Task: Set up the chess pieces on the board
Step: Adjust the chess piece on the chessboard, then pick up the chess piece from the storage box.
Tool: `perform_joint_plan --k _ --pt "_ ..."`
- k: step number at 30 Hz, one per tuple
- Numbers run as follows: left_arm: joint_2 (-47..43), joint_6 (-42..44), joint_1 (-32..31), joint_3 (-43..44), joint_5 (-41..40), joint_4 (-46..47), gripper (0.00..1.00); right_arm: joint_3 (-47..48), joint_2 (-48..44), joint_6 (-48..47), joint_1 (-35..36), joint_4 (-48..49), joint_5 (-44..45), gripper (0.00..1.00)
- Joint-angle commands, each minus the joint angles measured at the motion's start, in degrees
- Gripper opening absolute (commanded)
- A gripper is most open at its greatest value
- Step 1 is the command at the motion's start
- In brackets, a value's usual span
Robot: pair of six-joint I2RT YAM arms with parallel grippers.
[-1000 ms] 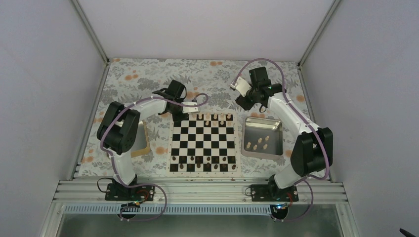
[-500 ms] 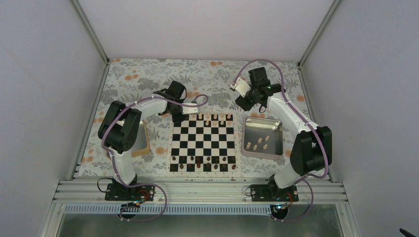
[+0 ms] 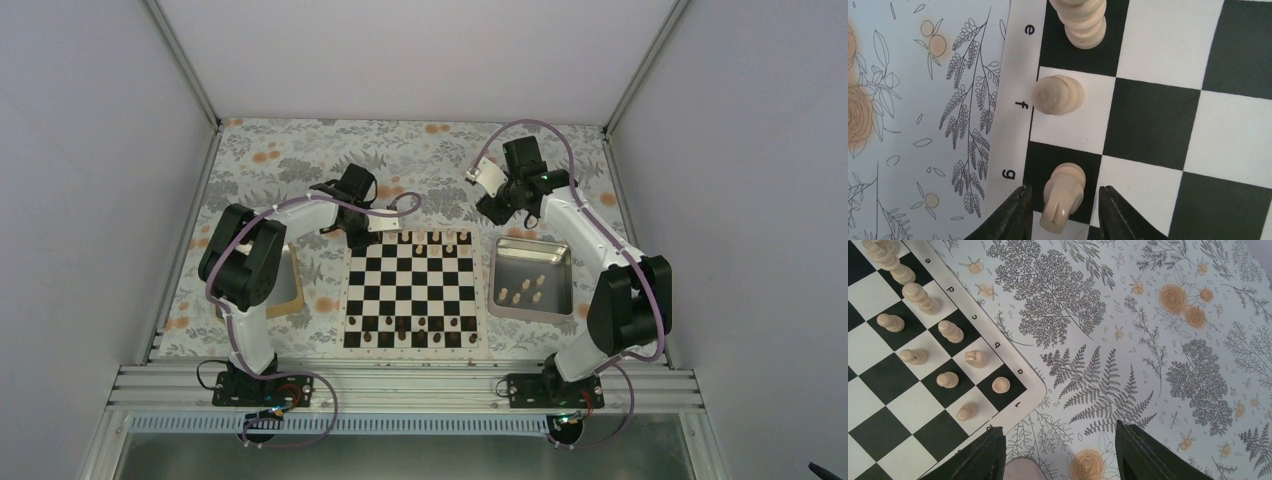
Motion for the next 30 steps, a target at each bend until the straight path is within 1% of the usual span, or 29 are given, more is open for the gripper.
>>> perform_joint_plan --k 1,4,7,8,11,12,13,18,22,24,26,28,30 --pt "-3.15 0.16 -0.13 2.42 -2.24 -2.26 0.36 -0.49 -0.07 -0.07 0.39 -0.20 0.45 0.57" --pt "-5.89 0.68 -0.13 4.55 -6.33 -5.35 0.40 -0.59 -0.92 0.50 -0.47 0.35 2.41 0.61" --pt "-8.96 0.97 -0.80 9.26 -8.03 -10.35 0.42 -0.16 -2.27 1.70 -4.27 1.07 4.17 0.69" --pt "-9.78 0.84 -1.46 11.42 -8.57 -11.88 0.44 0.09 -2.81 2.02 -6.92 1.03 4.19 0.73" --pt "-11.14 0.44 -5.36 18.52 -9.85 -16.21 0.57 -0.14 -4.65 2.72 -13.56 2.32 4.83 0.87" --pt "-11.13 0.37 -7.09 20.46 -9.95 -17.20 0.61 -0.93 -5.43 2.52 -15.67 3.08 5.01 0.95" --pt "-10.94 0.36 -9.16 22.12 -9.93 -18.24 0.63 -1.86 -6.20 2.24 -17.48 3.35 5.11 0.99" --pt "-7.59 0.58 -19.16 28.37 -7.85 -20.88 0.65 -5.70 -8.79 1.15 -23.49 4.95 4.84 1.00" --pt "-2.78 1.41 -24.98 33.32 -4.82 -21.67 0.68 -7.23 -9.05 2.67 -26.20 6.92 4.35 1.00" --pt "0.90 1.77 -27.28 36.76 -3.20 -22.79 0.71 -7.77 -8.58 4.14 -27.26 8.02 3.80 1.00" --pt "4.78 2.43 -29.61 41.29 -2.00 -25.08 0.78 -8.35 -7.96 5.05 -27.64 8.58 3.35 1.00" --pt "8.53 2.75 -31.41 46.10 -1.13 -26.70 0.82 -9.05 -7.38 5.54 -27.64 9.05 2.81 1.00" --pt "12.15 3.13 -32.64 50.60 0.39 -27.59 0.88 -9.37 -6.76 5.87 -27.69 9.13 2.12 1.00"
